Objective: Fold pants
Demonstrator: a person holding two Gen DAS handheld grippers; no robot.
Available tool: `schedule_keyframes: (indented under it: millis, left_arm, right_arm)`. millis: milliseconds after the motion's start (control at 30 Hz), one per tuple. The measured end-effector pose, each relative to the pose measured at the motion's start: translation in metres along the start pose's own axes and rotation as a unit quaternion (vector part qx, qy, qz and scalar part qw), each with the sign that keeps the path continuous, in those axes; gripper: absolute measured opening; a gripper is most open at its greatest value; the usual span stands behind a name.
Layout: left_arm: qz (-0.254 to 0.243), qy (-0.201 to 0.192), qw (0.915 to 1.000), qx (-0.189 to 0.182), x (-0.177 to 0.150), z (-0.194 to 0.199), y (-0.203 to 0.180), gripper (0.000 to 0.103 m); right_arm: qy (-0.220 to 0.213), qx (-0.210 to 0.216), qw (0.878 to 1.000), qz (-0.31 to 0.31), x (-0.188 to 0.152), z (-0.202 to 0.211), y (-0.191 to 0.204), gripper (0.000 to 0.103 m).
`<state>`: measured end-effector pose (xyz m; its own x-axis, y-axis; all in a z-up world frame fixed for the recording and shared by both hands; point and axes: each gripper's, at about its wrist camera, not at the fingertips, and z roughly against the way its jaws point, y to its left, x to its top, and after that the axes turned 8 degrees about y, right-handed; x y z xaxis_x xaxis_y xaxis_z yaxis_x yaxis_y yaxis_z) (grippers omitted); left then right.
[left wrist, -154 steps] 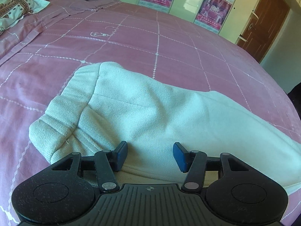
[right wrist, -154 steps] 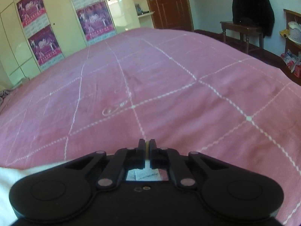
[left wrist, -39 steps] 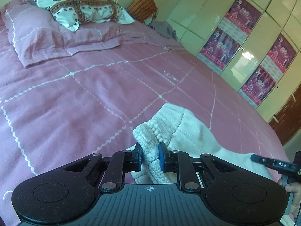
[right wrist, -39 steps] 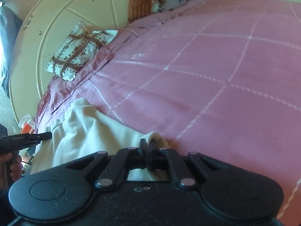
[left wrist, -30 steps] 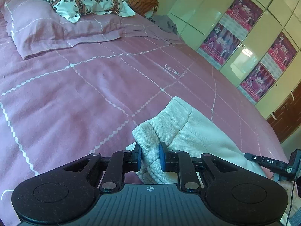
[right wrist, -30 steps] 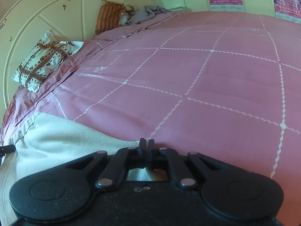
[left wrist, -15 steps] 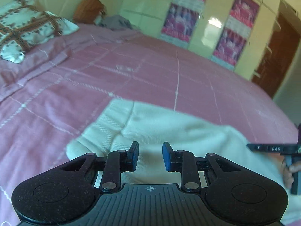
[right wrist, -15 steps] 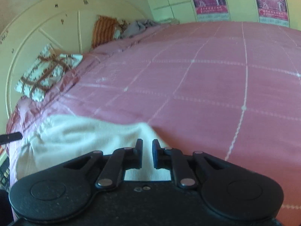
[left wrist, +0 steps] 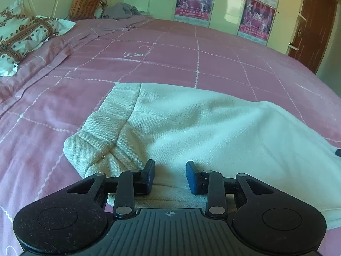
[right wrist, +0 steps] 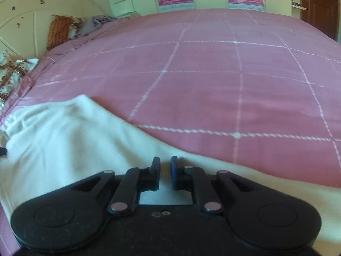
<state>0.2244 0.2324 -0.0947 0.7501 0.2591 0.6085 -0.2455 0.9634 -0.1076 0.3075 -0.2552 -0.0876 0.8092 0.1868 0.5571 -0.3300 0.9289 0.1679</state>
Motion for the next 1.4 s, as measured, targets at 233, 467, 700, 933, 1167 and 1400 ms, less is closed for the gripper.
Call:
schedule_keyframes:
  millis: [233,467,700,933,1167,1400]
  left_arm:
    - [-0.015,-0.005,0.9999,-0.002,-0.005,0.012,-0.004,0.033]
    - [-0.026,-0.042,0.9987,-0.015,-0.007,0.034,-0.02,0.033]
    - [-0.076,0.02,0.9961,-0.04,-0.017,0.004,-0.043,0.039]
    - [-0.065,0.012,0.9964,-0.053,-0.022,0.007,-0.037,0.041]
    - [-0.055,-0.003,0.9972,-0.052,-0.026,0.006,-0.037,0.043]
    - [-0.049,-0.005,0.9971,-0.057,-0.027,0.005,-0.036,0.045]
  right_arm:
    - [-0.07,-0.021,0.997,-0.029,-0.031,0.065,-0.03,0.016]
    - [-0.033,-0.087,0.993,-0.075,-0.059,0.075,-0.082,0.021]
    - [-0.043,-0.105,0.99,-0.086,-0.082,0.092,-0.105,0.021]
    - [-0.135,-0.099,0.964,-0.205,-0.124,0.155,-0.153,0.03]
    - [-0.2,-0.069,0.906,-0.368,-0.194,0.212,-0.218,0.035]
    - [-0.172,-0.036,0.886,-0.43,-0.215,0.19,-0.229,0.028]
